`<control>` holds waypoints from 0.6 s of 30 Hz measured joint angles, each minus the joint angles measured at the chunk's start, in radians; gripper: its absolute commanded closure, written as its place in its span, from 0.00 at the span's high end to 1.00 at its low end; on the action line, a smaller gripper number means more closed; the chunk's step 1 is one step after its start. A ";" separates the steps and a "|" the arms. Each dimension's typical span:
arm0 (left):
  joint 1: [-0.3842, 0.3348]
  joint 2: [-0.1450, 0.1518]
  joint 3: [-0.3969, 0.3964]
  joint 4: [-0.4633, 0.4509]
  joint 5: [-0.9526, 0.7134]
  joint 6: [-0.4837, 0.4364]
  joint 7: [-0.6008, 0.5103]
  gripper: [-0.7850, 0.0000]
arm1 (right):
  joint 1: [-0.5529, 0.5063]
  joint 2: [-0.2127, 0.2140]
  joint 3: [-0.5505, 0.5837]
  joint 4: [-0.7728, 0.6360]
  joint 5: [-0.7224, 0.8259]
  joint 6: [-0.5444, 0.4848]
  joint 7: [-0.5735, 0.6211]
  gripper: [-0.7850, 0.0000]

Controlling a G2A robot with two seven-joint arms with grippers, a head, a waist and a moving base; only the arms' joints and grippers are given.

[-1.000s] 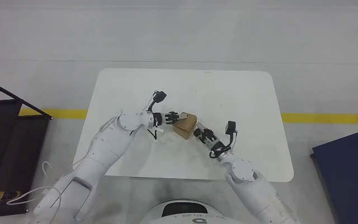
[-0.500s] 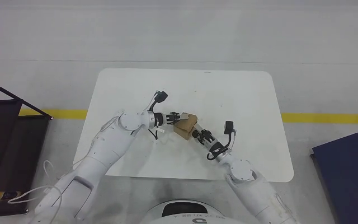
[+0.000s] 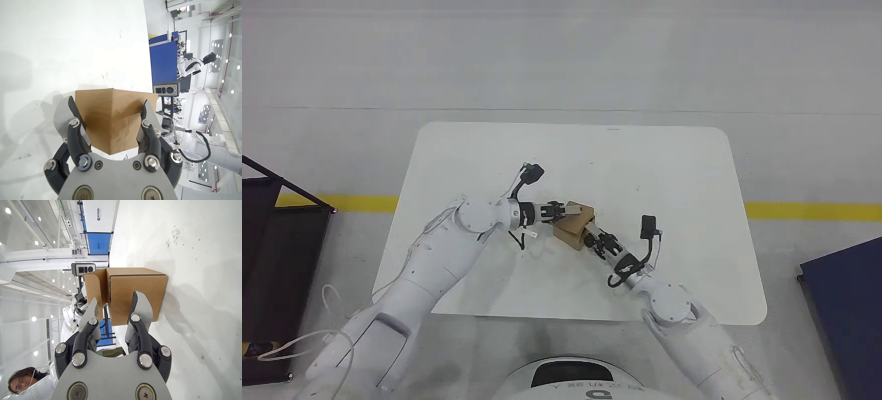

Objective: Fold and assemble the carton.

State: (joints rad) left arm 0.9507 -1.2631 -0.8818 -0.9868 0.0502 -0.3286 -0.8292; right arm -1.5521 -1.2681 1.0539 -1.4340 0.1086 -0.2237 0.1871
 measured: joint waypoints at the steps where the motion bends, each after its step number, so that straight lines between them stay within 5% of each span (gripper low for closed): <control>1: 0.000 0.000 0.000 0.001 -0.001 0.000 0.000 0.76 | 0.001 0.000 -0.001 0.000 -0.003 0.001 0.000 0.46; 18: -0.010 -0.007 0.033 0.006 0.066 0.014 -0.021 0.77 | 0.002 -0.005 -0.002 0.008 -0.037 0.030 -0.011 0.46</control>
State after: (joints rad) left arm 0.9406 -1.2703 -0.8487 -0.9807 0.1162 -0.3150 -0.8500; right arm -1.5503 -1.2733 1.0522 -1.4257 0.0715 -0.1935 0.1760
